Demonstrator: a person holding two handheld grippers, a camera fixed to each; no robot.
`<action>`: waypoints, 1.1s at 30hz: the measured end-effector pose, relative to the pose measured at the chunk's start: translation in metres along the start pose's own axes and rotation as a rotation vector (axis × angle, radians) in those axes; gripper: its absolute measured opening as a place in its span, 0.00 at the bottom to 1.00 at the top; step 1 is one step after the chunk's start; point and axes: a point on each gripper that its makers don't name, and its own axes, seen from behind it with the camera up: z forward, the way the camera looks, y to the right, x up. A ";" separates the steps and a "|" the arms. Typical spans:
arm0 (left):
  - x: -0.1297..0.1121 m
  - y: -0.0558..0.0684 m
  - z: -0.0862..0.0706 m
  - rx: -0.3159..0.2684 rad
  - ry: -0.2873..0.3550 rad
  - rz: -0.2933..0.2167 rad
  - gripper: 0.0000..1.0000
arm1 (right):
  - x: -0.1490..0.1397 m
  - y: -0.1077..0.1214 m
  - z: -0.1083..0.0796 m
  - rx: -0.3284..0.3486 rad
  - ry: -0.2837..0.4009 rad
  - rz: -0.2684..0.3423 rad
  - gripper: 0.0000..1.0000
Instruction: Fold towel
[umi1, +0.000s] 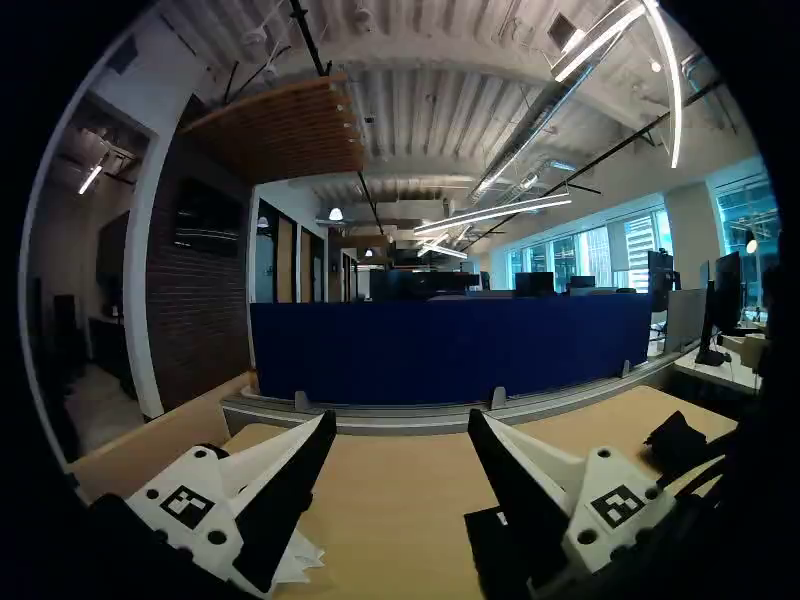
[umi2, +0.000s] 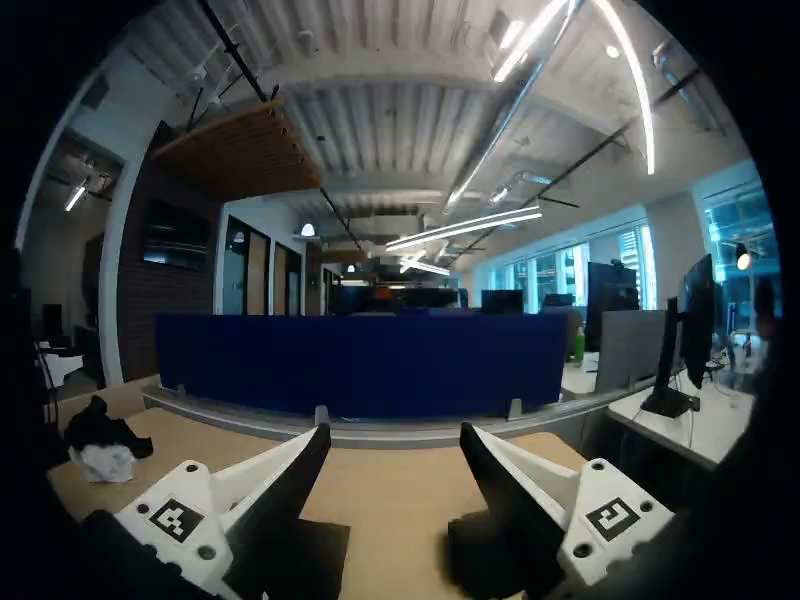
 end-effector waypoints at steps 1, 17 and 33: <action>0.002 0.000 0.001 -0.002 -0.003 0.001 0.98 | 0.002 0.000 0.000 0.002 -0.002 -0.003 1.00; -0.011 0.047 0.003 -0.216 -0.183 0.065 0.98 | -0.005 -0.040 -0.005 0.196 -0.161 -0.096 1.00; -0.058 0.099 -0.014 -0.446 -0.400 0.181 0.98 | -0.065 -0.095 -0.034 0.506 -0.490 -0.232 1.00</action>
